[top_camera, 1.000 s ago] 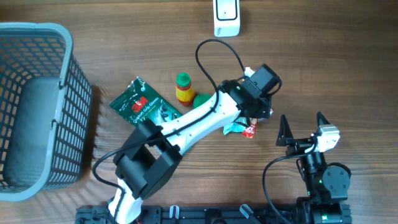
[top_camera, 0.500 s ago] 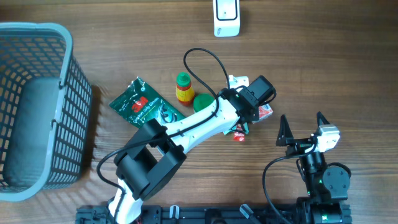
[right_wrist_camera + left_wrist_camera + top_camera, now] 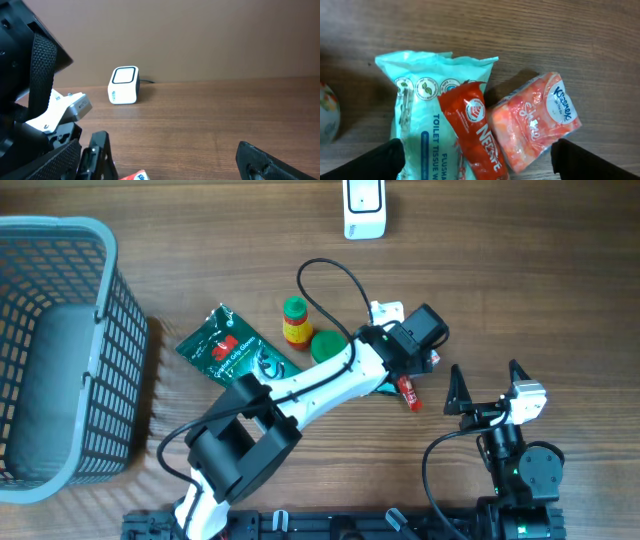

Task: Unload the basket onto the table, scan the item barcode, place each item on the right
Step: 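Lay the Nescafe packet between the tissue packs and release, then retract the left arm and raise the right arm toward the bottles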

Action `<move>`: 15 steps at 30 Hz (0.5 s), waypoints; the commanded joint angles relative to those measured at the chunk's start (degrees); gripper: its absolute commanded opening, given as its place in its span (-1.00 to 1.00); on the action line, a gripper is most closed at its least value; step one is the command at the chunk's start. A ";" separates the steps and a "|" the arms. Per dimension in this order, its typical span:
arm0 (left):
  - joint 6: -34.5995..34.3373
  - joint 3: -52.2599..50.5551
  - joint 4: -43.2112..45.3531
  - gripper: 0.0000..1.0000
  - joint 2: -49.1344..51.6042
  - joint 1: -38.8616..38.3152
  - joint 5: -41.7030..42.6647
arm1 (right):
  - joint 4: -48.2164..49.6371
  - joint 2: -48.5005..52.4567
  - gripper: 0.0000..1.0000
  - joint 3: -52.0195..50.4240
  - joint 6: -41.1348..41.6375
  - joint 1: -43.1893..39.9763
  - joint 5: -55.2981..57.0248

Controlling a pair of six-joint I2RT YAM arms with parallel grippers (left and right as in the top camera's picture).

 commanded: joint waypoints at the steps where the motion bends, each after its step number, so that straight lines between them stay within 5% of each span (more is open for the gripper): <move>1: 8.57 0.04 0.20 1.00 -6.10 0.68 -11.30 | 0.17 0.37 1.00 -0.04 0.94 0.22 0.57; 4: 17.25 2.54 0.74 1.00 -12.22 3.52 -15.30 | 0.17 0.37 1.00 -0.04 0.94 0.24 0.59; 8: 37.46 9.05 8.33 1.00 -21.29 10.14 -15.41 | 0.17 0.37 0.99 -0.04 0.96 0.22 0.59; 15: 56.63 18.64 12.50 1.00 -31.50 21.27 -15.41 | 0.17 0.37 1.00 -0.04 0.96 0.22 0.59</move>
